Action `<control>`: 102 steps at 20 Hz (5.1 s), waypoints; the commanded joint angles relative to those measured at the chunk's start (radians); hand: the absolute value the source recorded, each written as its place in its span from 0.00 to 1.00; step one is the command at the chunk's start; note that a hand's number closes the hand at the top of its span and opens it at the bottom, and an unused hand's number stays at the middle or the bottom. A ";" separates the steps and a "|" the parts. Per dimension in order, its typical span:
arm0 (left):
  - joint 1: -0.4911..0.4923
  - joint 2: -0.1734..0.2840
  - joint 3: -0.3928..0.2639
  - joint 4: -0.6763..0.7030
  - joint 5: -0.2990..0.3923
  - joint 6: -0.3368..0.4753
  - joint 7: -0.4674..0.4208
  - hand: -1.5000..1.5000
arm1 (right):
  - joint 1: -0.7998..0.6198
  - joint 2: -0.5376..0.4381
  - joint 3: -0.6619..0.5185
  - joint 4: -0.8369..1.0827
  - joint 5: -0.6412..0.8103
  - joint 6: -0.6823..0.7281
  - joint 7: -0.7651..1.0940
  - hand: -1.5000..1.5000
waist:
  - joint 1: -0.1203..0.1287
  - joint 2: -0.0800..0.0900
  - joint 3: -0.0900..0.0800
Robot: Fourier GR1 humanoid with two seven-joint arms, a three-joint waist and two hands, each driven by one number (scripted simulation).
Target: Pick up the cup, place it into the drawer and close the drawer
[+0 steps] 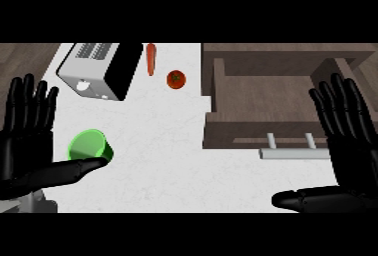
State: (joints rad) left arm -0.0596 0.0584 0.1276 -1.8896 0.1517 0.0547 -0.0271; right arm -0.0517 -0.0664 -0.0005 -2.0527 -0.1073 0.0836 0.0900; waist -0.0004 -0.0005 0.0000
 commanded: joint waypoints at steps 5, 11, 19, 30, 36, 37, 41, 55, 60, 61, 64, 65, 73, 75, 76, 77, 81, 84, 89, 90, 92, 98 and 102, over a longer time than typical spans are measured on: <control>-0.010 -0.014 -0.006 0.053 -0.017 0.033 0.002 0.00 | -0.067 0.012 -0.003 0.065 0.036 -0.017 -0.025 0.00 | 0.001 0.001 0.000; 0.038 -0.008 0.007 0.080 -0.018 0.028 0.005 0.00 | -0.084 -0.014 -0.043 0.043 -0.011 -0.005 0.038 0.00 | 0.001 0.000 0.000; 0.154 -0.029 0.022 0.178 -0.031 0.003 -0.152 0.00 | -0.043 0.013 0.009 -0.001 0.024 -0.009 0.029 0.00 | 0.002 0.000 0.000; 0.128 0.027 0.121 0.421 0.027 -0.069 -0.278 0.00 | -0.001 -0.016 -0.045 0.045 -0.023 0.050 -0.024 0.00 | 0.001 0.001 0.000; 0.094 0.031 0.131 0.568 0.010 -0.074 -0.365 0.00 | 0.018 -0.022 -0.057 -0.056 -0.059 0.055 0.038 0.00 | -0.001 0.000 0.000; 0.055 0.038 0.143 0.650 0.005 -0.083 -0.433 0.00 | -0.081 -0.013 -0.055 0.054 -0.022 0.021 0.031 0.00 | 0.001 0.001 0.000; 0.034 0.049 0.150 0.766 0.001 -0.099 -0.500 0.00 | -0.055 -0.014 -0.042 0.024 -0.028 0.042 0.020 0.00 | -0.001 0.001 0.000; -0.032 0.090 0.167 0.978 0.025 -0.096 -0.628 0.00 | 0.006 0.002 -0.023 -0.047 -0.032 0.050 0.041 0.00 | 0.000 0.000 0.000; -0.098 0.114 0.181 1.201 0.014 -0.145 -0.780 0.00 | -0.023 -0.021 -0.077 0.015 -0.057 0.065 0.022 0.00 | -0.002 0.001 0.000; -0.184 0.181 0.224 1.294 0.031 -0.177 -0.784 0.00 | -0.097 0.015 -0.003 0.023 0.027 0.004 0.052 0.00 | -0.003 0.002 -0.001; -0.085 0.130 0.183 1.204 0.034 -0.172 -0.814 0.00 | -0.027 -0.014 -0.034 -0.087 -0.048 0.040 0.120 0.00 | -0.002 0.000 0.000; -0.172 0.162 0.189 1.304 0.031 -0.209 -0.804 0.00 | -0.074 -0.041 -0.075 -0.025 -0.066 0.056 0.104 0.00 | -0.004 0.001 -0.001; -0.285 0.196 0.227 1.497 0.067 -0.251 -0.870 0.00 | -0.019 -0.030 -0.070 -0.098 -0.083 0.056 0.114 0.00 | -0.009 0.002 -0.001; -0.266 0.159 0.204 1.401 0.087 -0.230 -0.822 0.00 | -0.022 -0.016 -0.059 -0.048 -0.065 0.052 0.091 0.00 | -0.004 0.001 0.000; -0.274 0.176 0.217 1.470 0.086 -0.251 -0.875 0.00 | -0.067 -0.010 -0.034 -0.042 -0.034 0.037 0.092 0.00 | -0.004 0.002 -0.001; -0.333 0.171 0.222 1.591 0.063 -0.261 -0.932 0.00 | -0.047 0.003 -0.022 -0.042 -0.029 0.034 0.081 0.00 | -0.011 0.004 -0.002; -0.300 0.149 0.211 1.570 0.075 -0.333 -0.953 0.00 | 0.056 -0.022 -0.041 -0.076 -0.045 0.091 0.027 0.00 | -0.012 0.003 -0.001; -0.315 0.149 0.203 1.507 0.103 -0.391 -0.875 0.00 | 0.003 -0.003 -0.017 -0.114 -0.041 0.040 0.120 0.00 | -0.005 0.000 0.000; -0.341 0.173 0.210 1.548 0.118 -0.468 -0.886 1.00 | -0.064 0.004 -0.018 -0.032 -0.004 0.014 0.108 0.00 | -0.004 0.002 -0.001; -0.307 0.171 0.195 1.580 0.086 -0.494 -0.993 1.00 | -0.004 0.000 -0.018 -0.069 -0.040 0.054 0.076 0.00 | -0.014 0.005 -0.002; -0.356 0.139 0.196 1.558 0.095 -0.452 -0.972 1.00 | -0.044 -0.008 -0.036 -0.072 -0.043 0.032 0.120 0.00 | -0.013 0.004 -0.002; -0.331 0.153 0.199 1.522 0.084 -0.384 -1.069 1.00 | -0.066 -0.033 -0.081 0.021 -0.057 0.070 0.046 0.00 | -0.005 0.005 -0.001; -0.348 0.139 0.200 1.501 0.081 -0.329 -1.086 1.00 | -0.070 -0.035 -0.097 -0.015 -0.072 0.055 0.075 0.00 | -0.008 0.004 -0.001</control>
State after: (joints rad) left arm -0.3977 0.2033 0.3243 -0.3810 0.2343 -0.2585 -0.9950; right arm -0.1073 -0.0781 -0.0463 -2.0935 -0.1496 0.1236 0.1860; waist -0.0077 0.0026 -0.0013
